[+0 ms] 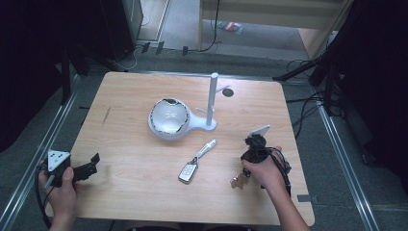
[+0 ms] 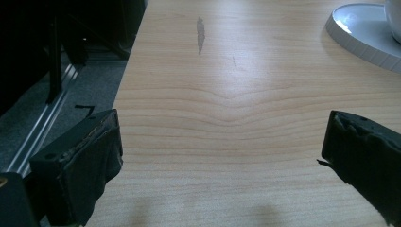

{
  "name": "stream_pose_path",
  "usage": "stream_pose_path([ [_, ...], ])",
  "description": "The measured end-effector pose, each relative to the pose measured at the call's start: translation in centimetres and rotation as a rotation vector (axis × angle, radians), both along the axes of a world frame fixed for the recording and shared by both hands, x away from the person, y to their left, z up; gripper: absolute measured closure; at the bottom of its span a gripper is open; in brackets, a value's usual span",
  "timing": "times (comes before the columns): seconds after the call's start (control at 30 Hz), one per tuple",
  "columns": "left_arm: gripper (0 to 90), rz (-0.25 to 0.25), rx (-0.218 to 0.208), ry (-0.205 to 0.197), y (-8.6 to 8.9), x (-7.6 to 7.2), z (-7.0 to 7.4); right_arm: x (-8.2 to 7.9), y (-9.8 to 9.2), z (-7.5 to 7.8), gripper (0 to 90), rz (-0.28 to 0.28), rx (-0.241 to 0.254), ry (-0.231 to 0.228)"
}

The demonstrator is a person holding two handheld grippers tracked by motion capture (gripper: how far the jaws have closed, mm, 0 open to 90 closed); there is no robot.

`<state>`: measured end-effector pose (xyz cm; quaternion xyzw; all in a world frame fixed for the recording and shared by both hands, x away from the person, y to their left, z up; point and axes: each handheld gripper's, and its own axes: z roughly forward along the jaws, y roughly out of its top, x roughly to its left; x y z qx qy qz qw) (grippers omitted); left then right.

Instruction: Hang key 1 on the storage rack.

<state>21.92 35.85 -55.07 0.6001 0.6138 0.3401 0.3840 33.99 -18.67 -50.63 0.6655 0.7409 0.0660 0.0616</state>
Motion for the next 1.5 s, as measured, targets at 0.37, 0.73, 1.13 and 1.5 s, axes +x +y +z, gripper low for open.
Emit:
stream_pose_path([
  [0.37, 0.0, 0.0, 0.004, -0.002, 0.0, 0.0, 0.0, -0.8, -0.1, -0.1, 80.6, 0.034, 0.013, -0.071],
  [0.73, 0.0, 0.001, 0.004, -0.003, -0.1, 0.0, 0.0, -2.3, -0.4, 0.5, 81.0, 0.058, 0.089, -0.234],
  [1.13, 0.0, -0.001, 0.009, 0.001, -0.1, 0.0, 0.0, -3.3, 0.0, 3.9, 81.0, 0.052, 0.157, -0.44],
  [1.5, 0.0, 0.001, 0.008, 0.0, -0.1, 0.0, 0.0, -3.1, 0.2, 6.7, 81.0, 0.055, 0.164, -0.648],
])
